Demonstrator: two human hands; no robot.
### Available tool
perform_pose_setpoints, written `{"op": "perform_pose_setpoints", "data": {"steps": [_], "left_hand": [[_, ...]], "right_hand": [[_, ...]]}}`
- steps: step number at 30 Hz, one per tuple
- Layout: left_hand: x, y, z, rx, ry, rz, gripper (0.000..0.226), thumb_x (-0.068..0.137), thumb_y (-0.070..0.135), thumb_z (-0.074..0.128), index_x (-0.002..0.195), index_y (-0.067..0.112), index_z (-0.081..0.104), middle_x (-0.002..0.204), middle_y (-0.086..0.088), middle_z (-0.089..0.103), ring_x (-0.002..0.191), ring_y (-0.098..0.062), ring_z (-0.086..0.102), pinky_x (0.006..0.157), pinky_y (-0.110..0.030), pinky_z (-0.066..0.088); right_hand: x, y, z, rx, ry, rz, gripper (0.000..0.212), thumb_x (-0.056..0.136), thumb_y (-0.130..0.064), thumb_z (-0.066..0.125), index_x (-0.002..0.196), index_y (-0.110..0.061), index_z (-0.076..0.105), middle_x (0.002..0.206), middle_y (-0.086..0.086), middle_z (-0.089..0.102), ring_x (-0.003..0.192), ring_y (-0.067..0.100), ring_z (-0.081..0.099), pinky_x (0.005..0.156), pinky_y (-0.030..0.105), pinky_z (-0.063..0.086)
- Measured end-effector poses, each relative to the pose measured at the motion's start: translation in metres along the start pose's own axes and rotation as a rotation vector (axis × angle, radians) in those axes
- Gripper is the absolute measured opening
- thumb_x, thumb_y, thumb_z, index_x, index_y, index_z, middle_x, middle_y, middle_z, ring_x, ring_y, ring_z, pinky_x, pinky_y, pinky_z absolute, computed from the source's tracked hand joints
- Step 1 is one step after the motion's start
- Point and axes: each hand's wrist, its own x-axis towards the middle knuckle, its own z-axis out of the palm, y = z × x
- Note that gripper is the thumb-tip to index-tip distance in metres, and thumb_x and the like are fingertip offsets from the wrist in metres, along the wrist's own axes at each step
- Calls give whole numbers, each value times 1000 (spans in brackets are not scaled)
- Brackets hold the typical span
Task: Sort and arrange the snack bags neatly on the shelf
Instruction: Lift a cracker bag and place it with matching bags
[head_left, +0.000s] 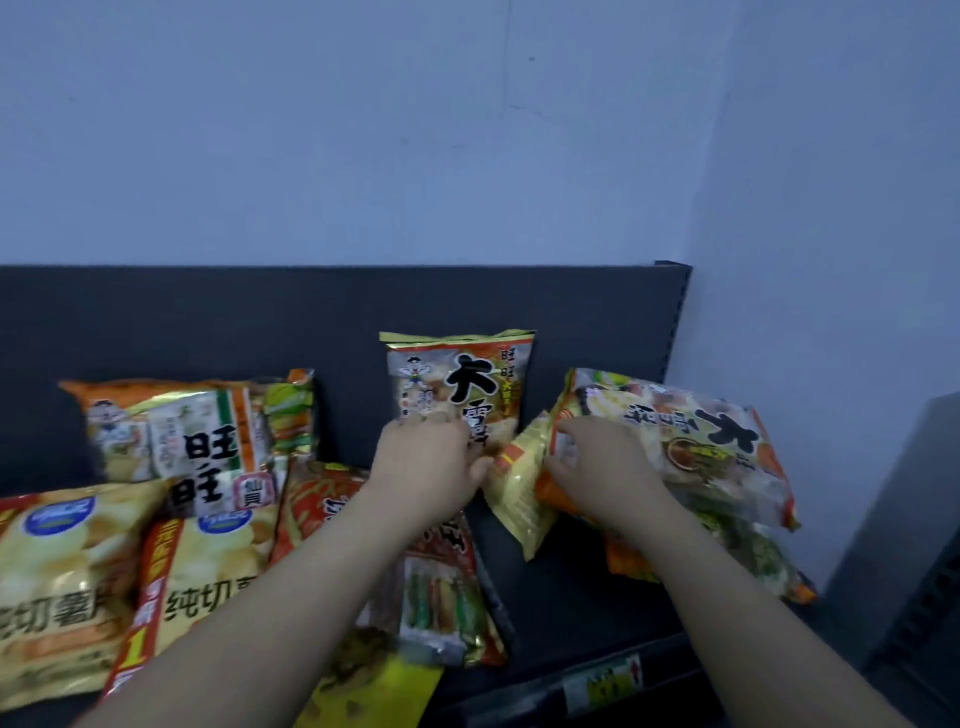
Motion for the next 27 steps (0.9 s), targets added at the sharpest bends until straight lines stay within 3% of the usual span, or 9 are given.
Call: {"op": "perform_pose_setpoints", "data": {"steps": [6,12,19,23,27], "left_hand": [[-54,-75,-9,88,-27,-181,46,93,58,43,115,22,60,112,-3,63,107,-26,57,87,-37,46],[-117,-149,-19,84,-72,-381,50,93,61,42,122,23,58,116,0,62,109,-22,57,83,-35,48],[-191,-234,-23,-26,-128,-622,52,91,58,48,126,20,50,122,-3,58,111,-23,54,81,-35,48],[-216,-268,-17,-44,-179,-656,55,87,59,53,123,17,48,122,-6,57,112,-26,54,87,-36,47],[-225,-275,-8,-48,-191,-581,62,87,58,55,132,17,44,126,-5,54,118,-26,50,93,-36,45]], "right_hand": [[7,-81,31,77,-66,-181,49,93,-40,52,137,-19,50,134,3,56,128,24,44,110,40,31],[5,-162,47,76,-180,-318,53,97,-46,47,143,-21,43,146,0,46,138,21,35,117,41,22],[-18,-252,67,161,-200,-418,51,94,-43,52,140,-19,49,135,1,56,127,20,49,111,40,34],[-34,-292,82,111,-233,-421,55,94,-46,51,140,-16,48,141,4,52,132,23,44,114,41,30],[-49,-301,101,-17,-236,-351,56,91,-50,51,137,-17,49,140,7,51,135,26,40,116,45,24]]}}
